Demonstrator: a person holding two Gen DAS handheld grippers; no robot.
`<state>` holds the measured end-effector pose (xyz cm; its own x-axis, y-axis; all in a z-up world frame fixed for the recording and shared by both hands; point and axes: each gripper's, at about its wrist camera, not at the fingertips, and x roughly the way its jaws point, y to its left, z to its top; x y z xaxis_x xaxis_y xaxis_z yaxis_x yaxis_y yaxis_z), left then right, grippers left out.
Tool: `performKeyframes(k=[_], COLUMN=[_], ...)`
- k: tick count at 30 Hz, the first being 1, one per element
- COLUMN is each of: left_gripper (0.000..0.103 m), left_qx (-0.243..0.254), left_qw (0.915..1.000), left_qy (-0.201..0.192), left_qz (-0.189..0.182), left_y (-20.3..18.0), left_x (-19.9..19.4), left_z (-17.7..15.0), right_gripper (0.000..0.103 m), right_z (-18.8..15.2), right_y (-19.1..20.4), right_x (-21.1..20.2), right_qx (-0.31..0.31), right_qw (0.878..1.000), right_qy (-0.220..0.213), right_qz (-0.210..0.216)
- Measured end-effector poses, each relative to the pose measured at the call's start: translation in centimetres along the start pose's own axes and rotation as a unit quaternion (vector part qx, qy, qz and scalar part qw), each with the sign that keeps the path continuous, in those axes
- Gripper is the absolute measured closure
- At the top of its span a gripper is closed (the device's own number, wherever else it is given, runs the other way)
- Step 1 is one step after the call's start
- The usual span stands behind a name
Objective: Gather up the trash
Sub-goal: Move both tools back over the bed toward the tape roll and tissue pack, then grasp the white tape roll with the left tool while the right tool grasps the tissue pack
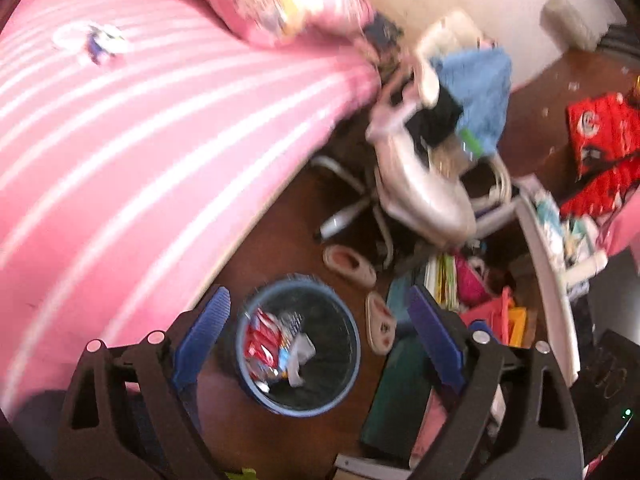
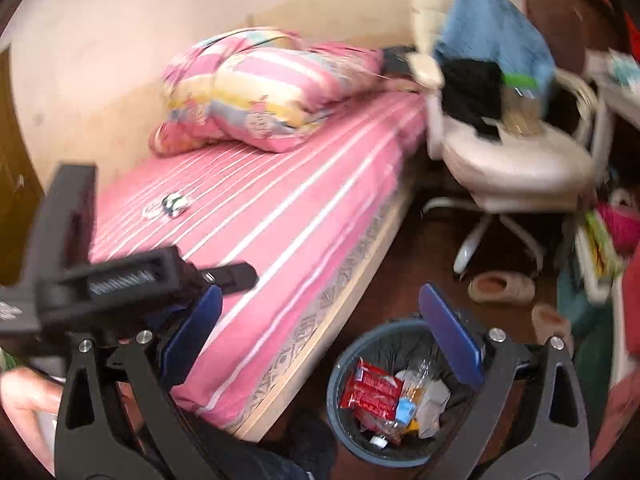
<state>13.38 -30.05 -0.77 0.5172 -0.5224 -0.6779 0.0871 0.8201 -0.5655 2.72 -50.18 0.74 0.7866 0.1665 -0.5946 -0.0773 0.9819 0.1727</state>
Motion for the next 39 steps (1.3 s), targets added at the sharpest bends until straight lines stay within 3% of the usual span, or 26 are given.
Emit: performKeyframes(k=[7, 14, 21, 22, 24, 27, 30, 35, 39], left_gripper=[0.014, 0.013, 0.013, 0.013, 0.013, 0.013, 0.013, 0.013, 0.014], left_qx=[-0.05, -0.104, -0.127, -0.131, -0.138, -0.147, -0.184, -0.158, -0.164], left_qw=[0.9971, 0.9918, 0.989, 0.9885, 0.9873, 0.9857, 0.9807, 0.9847, 0.9826], left_qy=[-0.057, -0.071, -0.056, -0.054, -0.052, -0.047, -0.04, -0.043, -0.044], left_qz=[0.004, 0.024, 0.052, 0.053, 0.06, 0.068, 0.05, 0.058, 0.076], left_y=[6.6, 15.0, 23.6, 25.0, 27.4, 30.8, 34.1, 35.9, 37.0], left_x=[-7.1, -9.0, -6.0, -5.3, -4.3, -2.3, -0.1, 1.9, 3.2], left_z=[4.6, 8.2, 12.6, 13.6, 15.3, 18.2, 20.9, 25.4, 28.9], right_gripper=[0.005, 0.005, 0.005, 0.005, 0.005, 0.005, 0.005, 0.005, 0.005], right_z=[4.8, 9.6, 10.2, 10.6, 9.5, 10.7, 12.1, 13.9, 14.7], right_y=[8.4, 14.2, 21.5, 22.5, 24.7, 26.0, 26.6, 28.6, 29.2], right_x=[1.3, 7.7, 16.8, 20.2, 20.9, 25.0, 29.2, 34.6, 37.2], right_qx=[-0.065, -0.037, -0.064, -0.07, -0.068, -0.064, -0.069, -0.093, -0.099], right_qw=[0.996, 0.991, 0.99, 0.99, 0.991, 0.991, 0.989, 0.986, 0.985], right_qy=[-0.027, 0.015, 0.012, 0.018, 0.018, 0.027, 0.044, 0.056, 0.057], right_qz=[0.058, 0.131, 0.123, 0.117, 0.115, 0.119, 0.122, 0.124, 0.13])
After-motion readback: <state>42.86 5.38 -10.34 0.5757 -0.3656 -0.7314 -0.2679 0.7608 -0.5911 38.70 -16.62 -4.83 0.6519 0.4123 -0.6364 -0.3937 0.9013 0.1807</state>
